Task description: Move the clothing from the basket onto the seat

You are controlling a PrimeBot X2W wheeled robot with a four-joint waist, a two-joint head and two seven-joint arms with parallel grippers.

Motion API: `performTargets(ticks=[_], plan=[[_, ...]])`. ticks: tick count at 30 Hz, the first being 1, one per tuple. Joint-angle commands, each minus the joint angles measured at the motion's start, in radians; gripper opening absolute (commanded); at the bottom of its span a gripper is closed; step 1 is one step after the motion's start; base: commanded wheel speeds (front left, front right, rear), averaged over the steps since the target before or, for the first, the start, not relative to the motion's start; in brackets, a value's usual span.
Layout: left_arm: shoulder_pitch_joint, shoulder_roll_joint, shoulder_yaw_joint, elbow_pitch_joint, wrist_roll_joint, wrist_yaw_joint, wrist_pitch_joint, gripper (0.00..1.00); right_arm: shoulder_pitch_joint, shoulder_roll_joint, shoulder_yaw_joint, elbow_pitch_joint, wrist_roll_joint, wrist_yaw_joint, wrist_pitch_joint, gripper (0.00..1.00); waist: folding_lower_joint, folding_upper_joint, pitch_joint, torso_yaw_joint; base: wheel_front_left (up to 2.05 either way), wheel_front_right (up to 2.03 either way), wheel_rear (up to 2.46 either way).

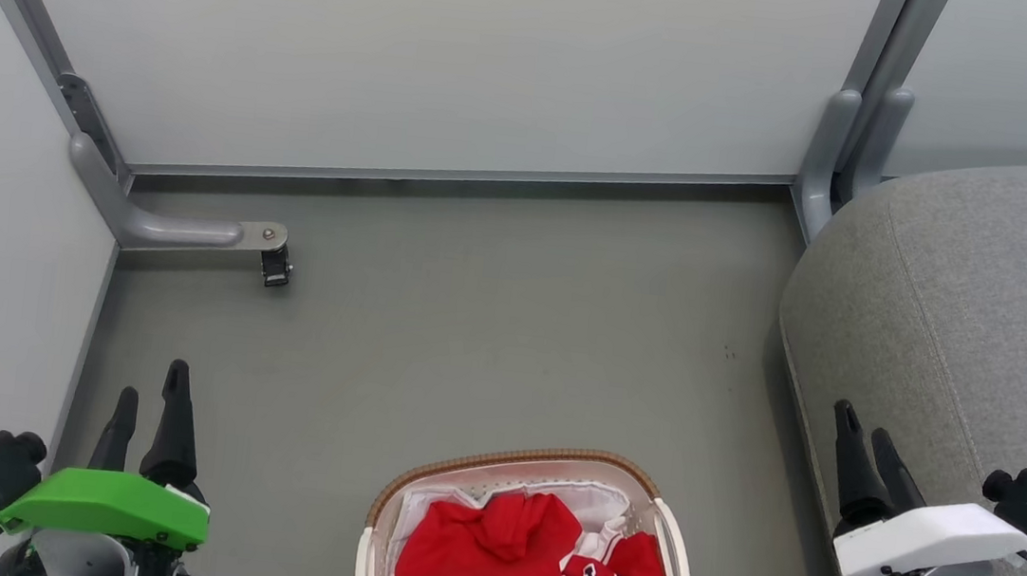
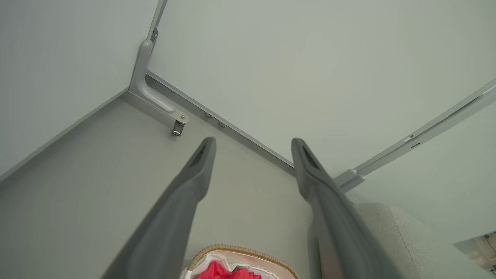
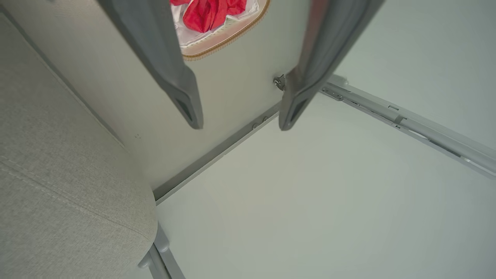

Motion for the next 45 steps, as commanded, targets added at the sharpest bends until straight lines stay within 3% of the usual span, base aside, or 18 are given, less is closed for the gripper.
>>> performTargets(ticks=[1,19,45], plan=[[-0.002,0.012,-0.007,-0.005,0.046,0.004,-0.011,1.00,-0.026,-0.012,0.008,-0.003,-0.038,0.000,-0.013,1.00,0.0000,0.0000,0.000,-0.001,0.00,0.00,0.00],[0.008,0.029,-0.044,0.006,0.261,0.032,-0.064,1.00,-0.038,-0.012,0.033,0.035,-0.286,0.000,-0.065,1.00,0.0000,0.0000,0.007,-0.011,0.00,0.00,0.00],[0.029,0.019,-0.053,0.020,0.493,0.036,-0.126,1.00,-0.052,-0.007,0.055,0.093,-0.544,0.000,-0.126,1.00,0.0000,0.0000,0.014,-0.021,0.00,0.00,0.00]])
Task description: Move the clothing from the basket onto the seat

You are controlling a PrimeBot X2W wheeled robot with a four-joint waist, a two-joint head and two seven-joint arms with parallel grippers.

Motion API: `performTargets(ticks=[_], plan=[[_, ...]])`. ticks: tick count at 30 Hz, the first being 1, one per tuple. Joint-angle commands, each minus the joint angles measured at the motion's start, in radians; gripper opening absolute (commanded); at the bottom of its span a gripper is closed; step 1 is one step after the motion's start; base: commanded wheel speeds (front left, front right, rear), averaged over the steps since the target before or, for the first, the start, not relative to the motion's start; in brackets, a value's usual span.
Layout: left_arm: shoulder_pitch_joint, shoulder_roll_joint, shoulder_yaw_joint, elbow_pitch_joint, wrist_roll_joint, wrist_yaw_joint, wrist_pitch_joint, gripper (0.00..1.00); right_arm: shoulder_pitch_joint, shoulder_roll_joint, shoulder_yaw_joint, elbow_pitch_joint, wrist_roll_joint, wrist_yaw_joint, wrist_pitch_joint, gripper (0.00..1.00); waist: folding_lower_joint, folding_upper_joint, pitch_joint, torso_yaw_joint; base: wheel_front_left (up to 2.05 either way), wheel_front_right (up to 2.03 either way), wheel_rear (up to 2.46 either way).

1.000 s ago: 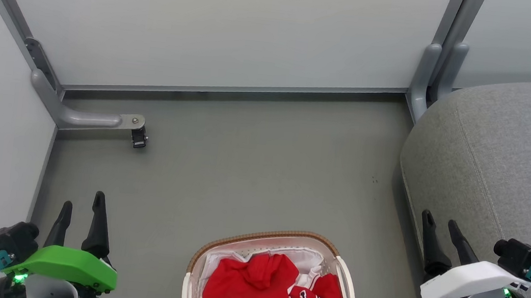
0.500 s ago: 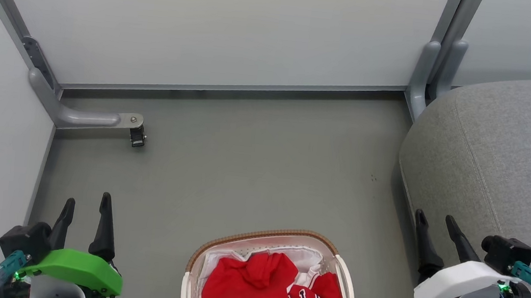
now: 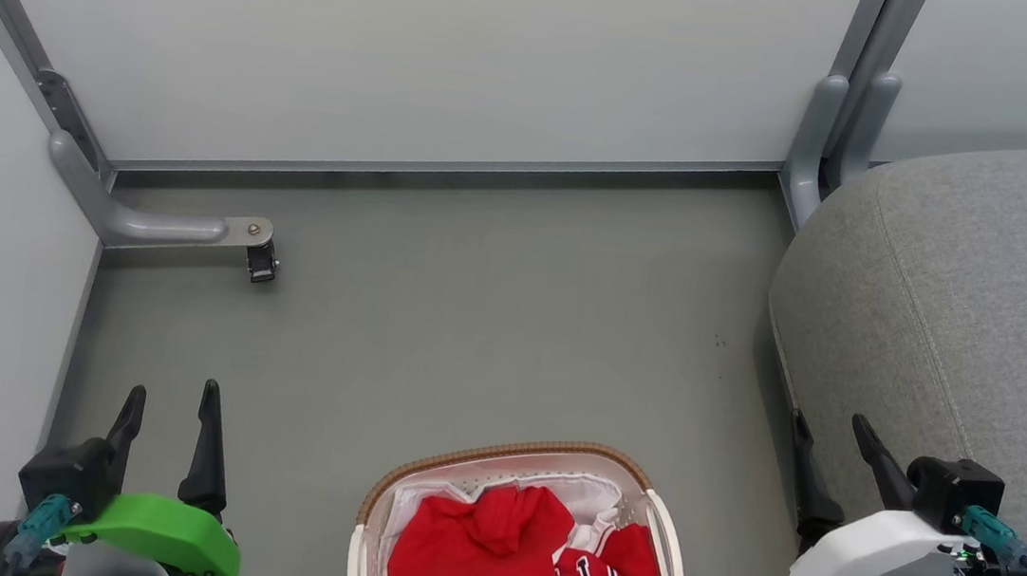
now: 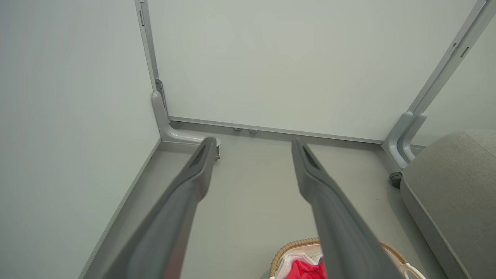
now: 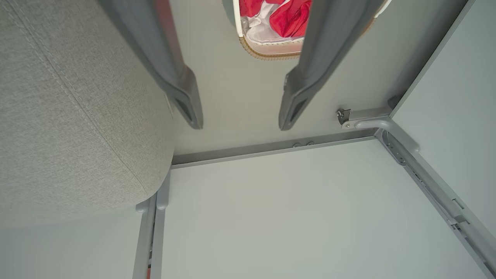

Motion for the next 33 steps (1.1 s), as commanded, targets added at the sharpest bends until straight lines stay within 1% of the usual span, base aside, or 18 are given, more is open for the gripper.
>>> performTargets(ticks=[1,19,22,27,30,33], plan=[[0.009,0.002,0.003,-0.002,0.027,-0.001,-0.010,1.00,-0.017,-0.002,0.000,0.001,-0.023,0.000,-0.010,1.00,0.0000,0.0000,0.001,0.000,0.00,0.00,0.00],[0.017,-0.023,0.036,-0.002,0.153,-0.024,-0.045,1.00,-0.015,0.010,-0.015,0.000,-0.146,0.000,-0.046,1.00,0.0000,0.0000,0.015,-0.006,0.00,0.00,0.00],[0.018,-0.027,0.037,0.015,0.166,-0.027,-0.052,1.00,-0.021,0.011,-0.014,-0.003,-0.166,0.000,-0.050,1.00,0.0000,0.0000,0.025,-0.009,0.00,0.00,0.00],[-0.008,-0.031,-0.006,0.034,0.188,-0.035,-0.062,1.00,-0.048,0.015,0.005,-0.028,-0.159,0.000,-0.059,1.00,0.0000,0.0000,0.078,-0.026,0.00,0.00,0.00],[-0.037,-0.033,-0.048,0.051,0.204,-0.035,-0.065,1.00,-0.074,0.016,0.015,-0.050,-0.158,0.000,-0.065,1.00,0.0000,0.0000,0.136,-0.041,0.00,0.00,0.00],[-0.068,-0.035,-0.102,0.072,0.190,-0.036,-0.069,1.00,-0.103,0.015,0.024,-0.069,-0.156,0.000,-0.067,1.00,0.0000,0.0000,0.204,-0.056,0.00,0.00,0.00]])
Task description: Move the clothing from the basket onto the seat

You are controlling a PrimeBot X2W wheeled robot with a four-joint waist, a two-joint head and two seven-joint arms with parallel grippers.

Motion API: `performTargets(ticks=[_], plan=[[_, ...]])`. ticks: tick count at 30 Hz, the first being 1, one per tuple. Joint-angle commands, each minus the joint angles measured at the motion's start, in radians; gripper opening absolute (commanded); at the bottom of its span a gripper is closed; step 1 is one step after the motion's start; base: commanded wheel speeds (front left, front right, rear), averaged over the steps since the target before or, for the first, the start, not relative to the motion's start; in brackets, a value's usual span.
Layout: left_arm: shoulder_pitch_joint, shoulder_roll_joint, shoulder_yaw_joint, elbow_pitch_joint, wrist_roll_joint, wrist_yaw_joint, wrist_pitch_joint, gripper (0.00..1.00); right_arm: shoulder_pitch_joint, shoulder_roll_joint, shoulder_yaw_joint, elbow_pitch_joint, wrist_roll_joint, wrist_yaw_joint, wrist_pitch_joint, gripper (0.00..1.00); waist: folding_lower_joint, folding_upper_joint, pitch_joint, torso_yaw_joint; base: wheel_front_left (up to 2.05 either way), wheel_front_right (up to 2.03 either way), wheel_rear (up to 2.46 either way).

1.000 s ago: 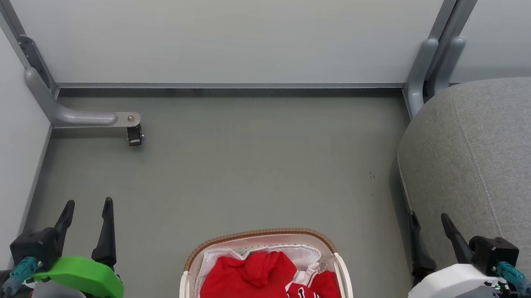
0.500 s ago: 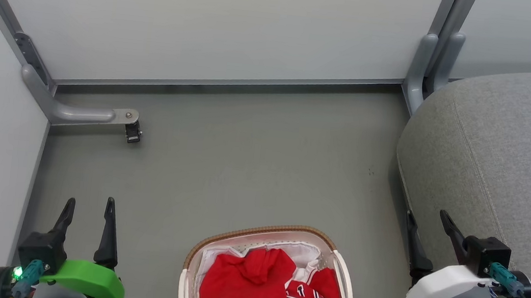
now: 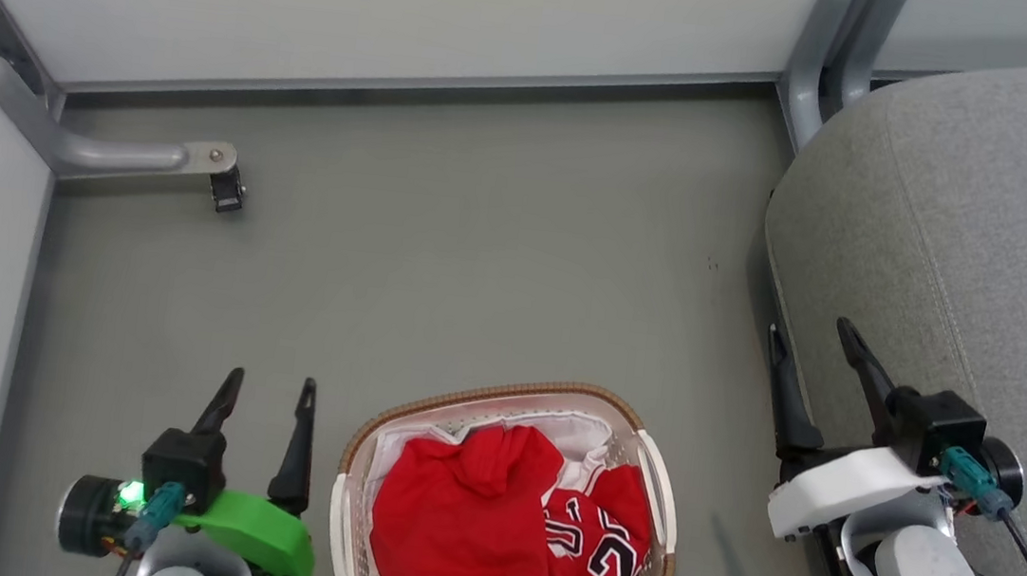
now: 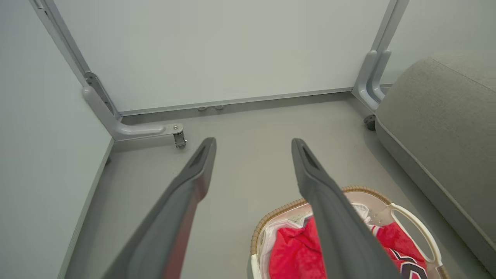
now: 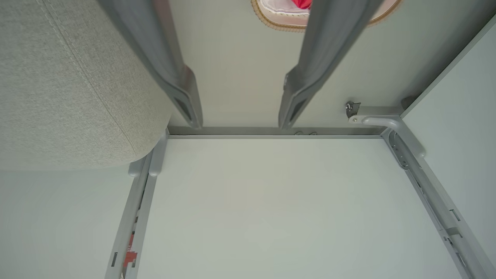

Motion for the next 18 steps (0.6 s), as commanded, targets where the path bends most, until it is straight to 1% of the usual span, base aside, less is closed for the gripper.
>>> performTargets(ticks=[1,5,9,13,15,18], plan=[[-0.034,-0.001,-0.030,0.008,-0.014,-0.002,-0.004,1.00,-0.025,-0.004,0.003,-0.011,0.002,0.000,-0.005,1.00,0.0000,0.0000,0.106,-0.032,0.00,0.00,0.00],[-0.089,0.001,-0.113,0.051,-0.062,-0.002,-0.004,1.00,-0.073,0.000,0.014,-0.033,0.022,0.000,-0.005,1.00,0.0000,0.0000,0.198,-0.054,0.00,0.00,0.00],[-0.155,0.001,-0.204,0.119,-0.145,-0.002,-0.003,1.00,-0.115,0.005,0.023,-0.052,0.043,0.000,-0.005,1.00,0.0000,0.0000,0.283,-0.075,0.00,0.00,0.00],[-0.225,0.021,-0.307,0.171,-0.200,-0.002,-0.003,1.00,-0.162,0.010,0.033,-0.074,0.052,0.000,-0.005,1.00,0.0000,0.0000,0.364,-0.096,0.00,0.00,0.00],[-0.257,0.028,-0.346,0.197,-0.222,-0.001,-0.003,1.00,-0.181,0.013,0.037,-0.085,0.053,0.000,-0.004,1.00,0.0000,0.0000,0.400,-0.107,0.00,0.00,0.00],[-0.306,0.036,-0.373,0.245,-0.232,-0.002,-0.003,1.00,-0.207,0.017,0.042,-0.100,0.057,0.000,-0.004,1.00,0.0000,0.0000,0.449,-0.120,0.00,0.00,0.00]])
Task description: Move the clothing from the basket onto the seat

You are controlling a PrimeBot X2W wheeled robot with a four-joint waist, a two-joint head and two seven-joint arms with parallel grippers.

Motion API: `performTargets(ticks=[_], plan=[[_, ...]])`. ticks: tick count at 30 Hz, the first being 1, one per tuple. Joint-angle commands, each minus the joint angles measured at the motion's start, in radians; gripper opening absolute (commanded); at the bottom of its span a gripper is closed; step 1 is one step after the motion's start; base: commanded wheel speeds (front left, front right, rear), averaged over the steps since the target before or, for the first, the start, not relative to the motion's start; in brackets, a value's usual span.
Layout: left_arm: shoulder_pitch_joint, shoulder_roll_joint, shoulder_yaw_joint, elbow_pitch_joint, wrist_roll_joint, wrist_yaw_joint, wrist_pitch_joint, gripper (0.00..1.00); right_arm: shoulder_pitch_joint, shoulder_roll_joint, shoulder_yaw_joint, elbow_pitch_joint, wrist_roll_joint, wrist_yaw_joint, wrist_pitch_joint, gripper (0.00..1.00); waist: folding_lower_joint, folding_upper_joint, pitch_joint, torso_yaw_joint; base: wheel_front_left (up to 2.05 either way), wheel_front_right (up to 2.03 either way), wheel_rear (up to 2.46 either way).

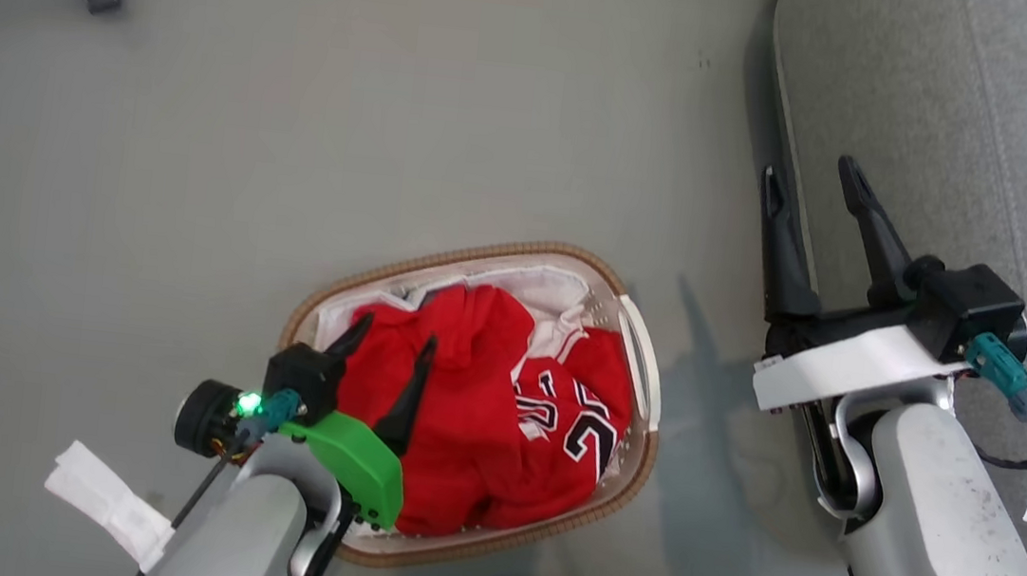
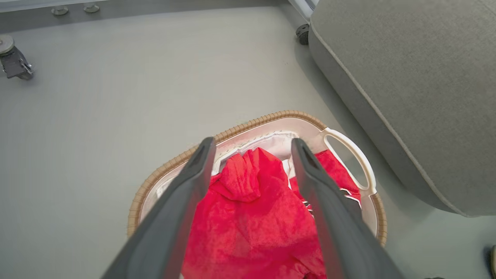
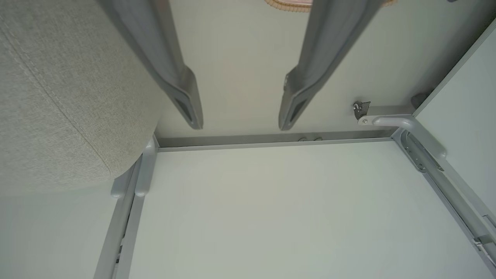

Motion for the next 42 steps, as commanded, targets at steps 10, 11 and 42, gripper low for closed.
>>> performTargets(ticks=[10,11,42], plan=[[-0.180,0.035,-0.159,0.231,-0.070,0.000,-0.001,1.00,-0.063,0.010,0.023,-0.026,0.017,-0.001,-0.002,1.00,-0.0002,-0.0001,0.241,-0.079,0.00,0.00,0.00],[-0.192,0.040,-0.184,0.251,-0.078,0.000,-0.001,1.00,-0.066,0.011,0.027,-0.027,0.017,-0.001,-0.002,1.00,-0.0002,-0.0001,0.251,-0.081,0.00,0.00,0.00],[-0.428,0.069,-0.536,0.551,-0.230,0.010,-0.001,1.00,-0.092,0.012,0.078,-0.029,0.058,-0.001,-0.002,1.00,-0.0002,-0.0001,0.395,-0.116,0.00,0.00,0.00]])
